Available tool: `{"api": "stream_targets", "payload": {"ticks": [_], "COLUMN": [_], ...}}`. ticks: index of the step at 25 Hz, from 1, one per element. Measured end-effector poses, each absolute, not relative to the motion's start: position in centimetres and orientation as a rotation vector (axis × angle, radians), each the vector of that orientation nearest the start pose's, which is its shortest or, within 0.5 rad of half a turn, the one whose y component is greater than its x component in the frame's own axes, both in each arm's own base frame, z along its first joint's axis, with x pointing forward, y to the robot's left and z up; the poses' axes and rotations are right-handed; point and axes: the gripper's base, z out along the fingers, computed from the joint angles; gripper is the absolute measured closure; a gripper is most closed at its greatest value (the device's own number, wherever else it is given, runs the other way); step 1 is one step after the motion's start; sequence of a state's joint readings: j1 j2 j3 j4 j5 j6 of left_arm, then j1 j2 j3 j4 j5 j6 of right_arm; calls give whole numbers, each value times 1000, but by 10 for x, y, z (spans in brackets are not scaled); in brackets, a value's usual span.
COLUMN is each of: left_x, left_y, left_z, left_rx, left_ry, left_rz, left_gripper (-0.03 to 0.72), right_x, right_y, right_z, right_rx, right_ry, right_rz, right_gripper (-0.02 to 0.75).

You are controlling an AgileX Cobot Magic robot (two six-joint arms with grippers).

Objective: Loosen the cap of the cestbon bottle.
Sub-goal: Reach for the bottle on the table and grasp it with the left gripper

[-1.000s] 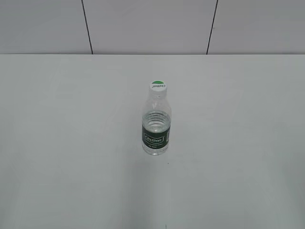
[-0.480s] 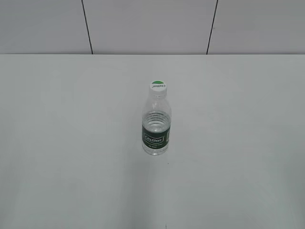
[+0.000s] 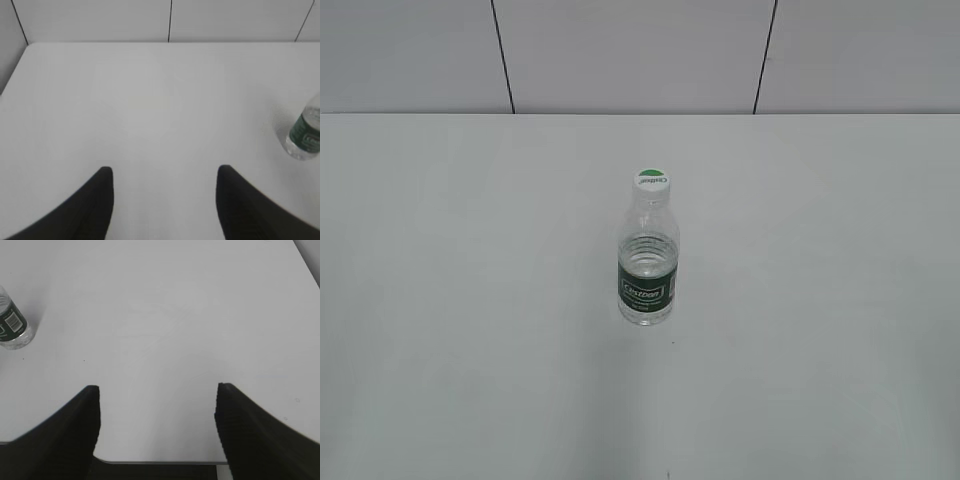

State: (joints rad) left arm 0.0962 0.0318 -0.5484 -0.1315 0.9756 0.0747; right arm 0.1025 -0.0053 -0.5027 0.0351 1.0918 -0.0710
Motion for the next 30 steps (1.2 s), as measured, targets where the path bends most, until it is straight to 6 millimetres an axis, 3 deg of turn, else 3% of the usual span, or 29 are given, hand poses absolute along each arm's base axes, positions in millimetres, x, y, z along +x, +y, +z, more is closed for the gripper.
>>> {"api": "stream_targets", "payload": {"ticks": [5, 9, 18, 25, 30], "left_x": [7, 25, 78, 103, 116], "left_y": [-7, -4, 3, -1, -8], "left_z": [320, 325, 305, 279, 281], "left_rx": [-38, -51, -18, 52, 104], "left_ry": [1703, 1644, 1705, 1746, 1692], "left_rz": [-20, -10, 51, 19, -14], "left_gripper": [293, 293, 293, 305, 305], "right_x": [-8, -8, -8, -8, -8], "right_y": [2, 2, 2, 2, 2], "right_z": [276, 276, 276, 276, 276], "right_rx": [-182, -182, -182, -182, -182], "right_ry": [2059, 2059, 2059, 2059, 2059], "right_rz": [62, 62, 62, 62, 63], "right_gripper": [187, 187, 187, 187, 187]}}
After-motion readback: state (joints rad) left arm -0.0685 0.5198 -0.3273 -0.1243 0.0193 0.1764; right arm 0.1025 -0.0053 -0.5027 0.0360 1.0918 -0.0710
